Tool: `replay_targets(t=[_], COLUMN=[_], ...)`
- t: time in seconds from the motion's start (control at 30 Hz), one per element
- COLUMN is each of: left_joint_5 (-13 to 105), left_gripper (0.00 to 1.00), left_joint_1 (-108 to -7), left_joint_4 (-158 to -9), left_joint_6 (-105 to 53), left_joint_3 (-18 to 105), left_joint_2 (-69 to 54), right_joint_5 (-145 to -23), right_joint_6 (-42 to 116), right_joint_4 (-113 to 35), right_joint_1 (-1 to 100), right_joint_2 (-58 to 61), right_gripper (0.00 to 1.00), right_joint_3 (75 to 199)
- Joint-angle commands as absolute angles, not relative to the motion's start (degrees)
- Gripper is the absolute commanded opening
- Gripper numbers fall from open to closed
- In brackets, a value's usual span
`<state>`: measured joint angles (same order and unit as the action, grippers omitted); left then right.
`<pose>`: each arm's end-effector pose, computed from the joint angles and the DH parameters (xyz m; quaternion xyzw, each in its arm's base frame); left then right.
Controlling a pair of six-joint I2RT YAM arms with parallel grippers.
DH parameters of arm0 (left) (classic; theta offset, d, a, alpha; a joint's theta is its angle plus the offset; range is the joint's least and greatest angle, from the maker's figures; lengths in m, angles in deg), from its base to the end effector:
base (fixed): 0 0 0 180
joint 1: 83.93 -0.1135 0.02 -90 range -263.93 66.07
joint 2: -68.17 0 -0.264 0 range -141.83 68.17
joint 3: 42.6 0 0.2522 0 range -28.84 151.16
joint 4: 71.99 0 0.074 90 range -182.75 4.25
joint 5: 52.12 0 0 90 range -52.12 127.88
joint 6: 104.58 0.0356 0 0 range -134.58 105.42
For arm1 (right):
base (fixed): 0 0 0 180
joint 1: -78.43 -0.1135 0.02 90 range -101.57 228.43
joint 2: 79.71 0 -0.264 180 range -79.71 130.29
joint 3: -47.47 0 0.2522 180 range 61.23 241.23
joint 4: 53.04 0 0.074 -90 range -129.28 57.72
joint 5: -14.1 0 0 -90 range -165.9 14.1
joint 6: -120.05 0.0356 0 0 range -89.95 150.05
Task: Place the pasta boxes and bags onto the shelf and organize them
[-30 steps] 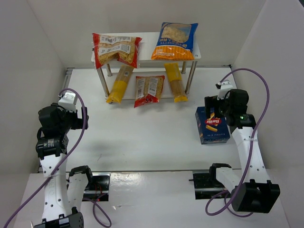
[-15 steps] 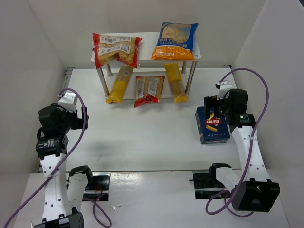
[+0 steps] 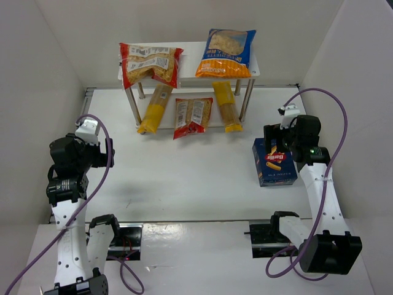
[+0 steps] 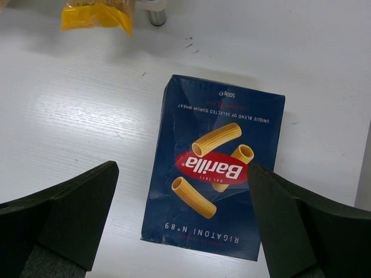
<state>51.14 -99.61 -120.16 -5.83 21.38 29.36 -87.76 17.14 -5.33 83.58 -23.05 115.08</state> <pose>0.1395 0.0307 0.3438 0.0135 0.8306 0.0219 0.5562 0.2095 -0.0115 0.3168 -0.1064 0.8840 0.0213 0.4546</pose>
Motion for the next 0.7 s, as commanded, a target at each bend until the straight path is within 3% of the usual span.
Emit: replay_targets(t=[0.0, 0.67], left_joint_5=[51.9, 51.9], left_gripper=[1.00, 1.00], left_joint_1=[-99.5, -99.5], left_joint_4=[-118.4, -118.4], left_joint_6=[-6.6, -6.6], left_joint_3=[21.1, 21.1], left_joint_2=[29.6, 29.6], right_joint_5=[-88.6, -88.6], right_joint_6=[17.1, 16.6], right_joint_4=[-5.5, -5.5], right_joint_1=[83.9, 83.9], right_joint_2=[-23.1, -22.6], right_gripper=[1.00, 1.00], right_joint_3=[115.2, 115.2])
